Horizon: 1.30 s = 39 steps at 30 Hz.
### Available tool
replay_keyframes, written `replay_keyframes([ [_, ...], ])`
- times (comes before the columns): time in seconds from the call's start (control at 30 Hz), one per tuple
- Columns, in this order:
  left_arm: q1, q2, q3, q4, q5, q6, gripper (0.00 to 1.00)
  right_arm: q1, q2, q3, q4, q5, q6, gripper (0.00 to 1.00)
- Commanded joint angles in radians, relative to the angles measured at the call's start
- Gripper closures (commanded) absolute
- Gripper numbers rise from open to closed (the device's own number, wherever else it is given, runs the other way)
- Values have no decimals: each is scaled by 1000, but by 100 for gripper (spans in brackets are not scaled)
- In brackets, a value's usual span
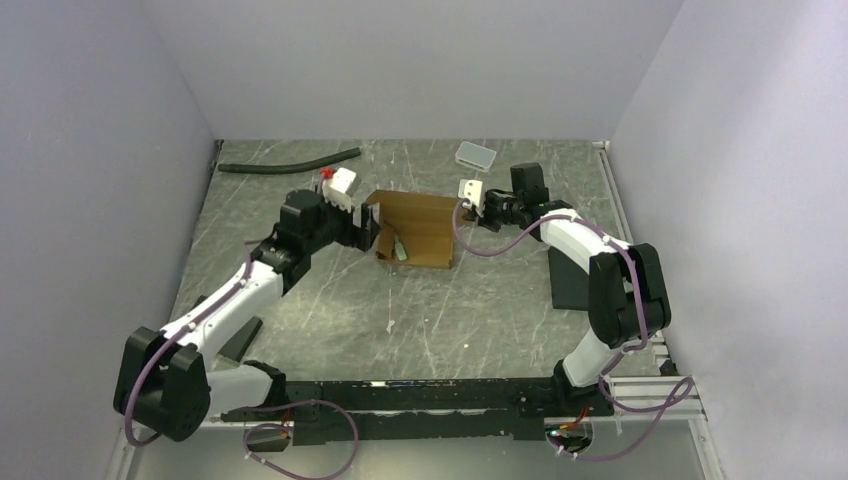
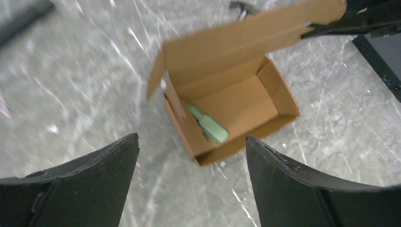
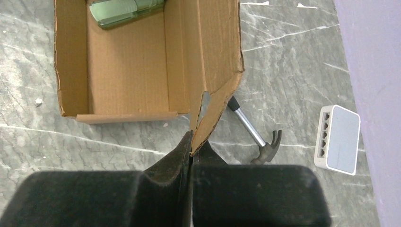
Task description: Fold the paper box
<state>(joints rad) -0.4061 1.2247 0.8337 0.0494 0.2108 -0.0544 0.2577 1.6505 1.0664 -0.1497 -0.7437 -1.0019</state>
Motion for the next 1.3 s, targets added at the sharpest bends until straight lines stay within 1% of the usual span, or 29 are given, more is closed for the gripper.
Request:
replay_keyframes([
  [0.0,-5,27,-117,77,-44,-248,11,0,-20,-17,11,-9,13,100],
  [0.07,-6,82,-116,99,-42,-268,11,0,-16,-16,14,-9,26,100],
  [0.2,-28,196,-90,176,-111,-256,12,-1,-15,-19,18,-5,45,100],
  [0.33,-49,314,-44,219,-193,-252,18,0,-15,-21,19,-5,55,100],
  [0.4,-60,360,-21,233,-209,-251,20,0,-14,-22,22,-6,57,100],
  [0.67,-116,481,16,315,-378,-220,30,-1,-6,-25,23,-11,57,100],
  [0.8,-141,528,38,302,-439,-182,34,0,-9,-29,23,-10,56,100],
  [0.87,-152,542,36,304,-454,-167,39,0,-10,-30,23,-10,55,100],
  [0.97,-169,548,35,282,-493,-146,49,0,-9,-31,24,-9,55,100],
  [1.13,-186,555,45,227,-543,-92,82,0,-14,-34,29,-1,55,100],
  [1.17,-192,558,49,211,-555,-79,91,0,-16,-35,29,2,54,100],
  [1.2,-197,561,50,204,-573,-68,99,0,-18,-37,32,3,55,100],
  [1.27,-219,569,42,206,-629,-37,100,0,-26,-42,37,4,56,100],
])
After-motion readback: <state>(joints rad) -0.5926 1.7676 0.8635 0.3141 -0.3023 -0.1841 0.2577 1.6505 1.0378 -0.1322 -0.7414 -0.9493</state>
